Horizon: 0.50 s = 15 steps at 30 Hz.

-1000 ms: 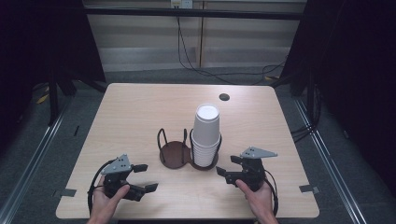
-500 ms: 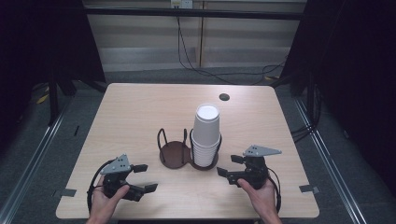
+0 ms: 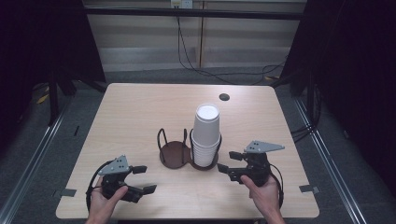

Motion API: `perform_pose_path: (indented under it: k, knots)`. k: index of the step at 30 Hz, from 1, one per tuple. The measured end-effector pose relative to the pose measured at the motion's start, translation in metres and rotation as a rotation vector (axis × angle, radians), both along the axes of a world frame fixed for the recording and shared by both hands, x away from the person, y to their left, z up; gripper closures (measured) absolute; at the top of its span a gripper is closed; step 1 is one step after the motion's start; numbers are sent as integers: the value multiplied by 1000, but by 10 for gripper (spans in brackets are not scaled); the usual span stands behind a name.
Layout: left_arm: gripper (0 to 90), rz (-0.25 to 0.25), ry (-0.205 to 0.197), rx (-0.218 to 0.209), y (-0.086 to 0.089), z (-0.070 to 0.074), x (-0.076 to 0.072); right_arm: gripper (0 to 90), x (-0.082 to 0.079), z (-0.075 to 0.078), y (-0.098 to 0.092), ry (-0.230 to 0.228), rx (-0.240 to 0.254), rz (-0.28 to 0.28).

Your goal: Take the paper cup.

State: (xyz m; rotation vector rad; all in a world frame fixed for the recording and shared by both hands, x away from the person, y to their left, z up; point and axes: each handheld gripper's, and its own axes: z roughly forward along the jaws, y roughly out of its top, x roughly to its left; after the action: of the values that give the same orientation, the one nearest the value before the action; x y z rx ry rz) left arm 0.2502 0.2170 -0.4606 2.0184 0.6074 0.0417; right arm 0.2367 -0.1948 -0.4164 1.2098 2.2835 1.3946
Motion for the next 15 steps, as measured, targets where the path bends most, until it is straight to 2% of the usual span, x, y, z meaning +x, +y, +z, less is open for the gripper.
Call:
perform_pose_path:
  k: [5,6,13,15]
  knots:
    - [176,3,1,2,1,0,-2,313,0,8,-2,3,1,8]
    - [176,3,0,1,1,0,-2,275,1,12,-2,2,-2,25]
    - [176,2,3,1,2,0,-2,248,7,14,2,-2,8,38]
    - [176,0,6,3,1,-1,-1,228,10,19,1,-12,17,38]
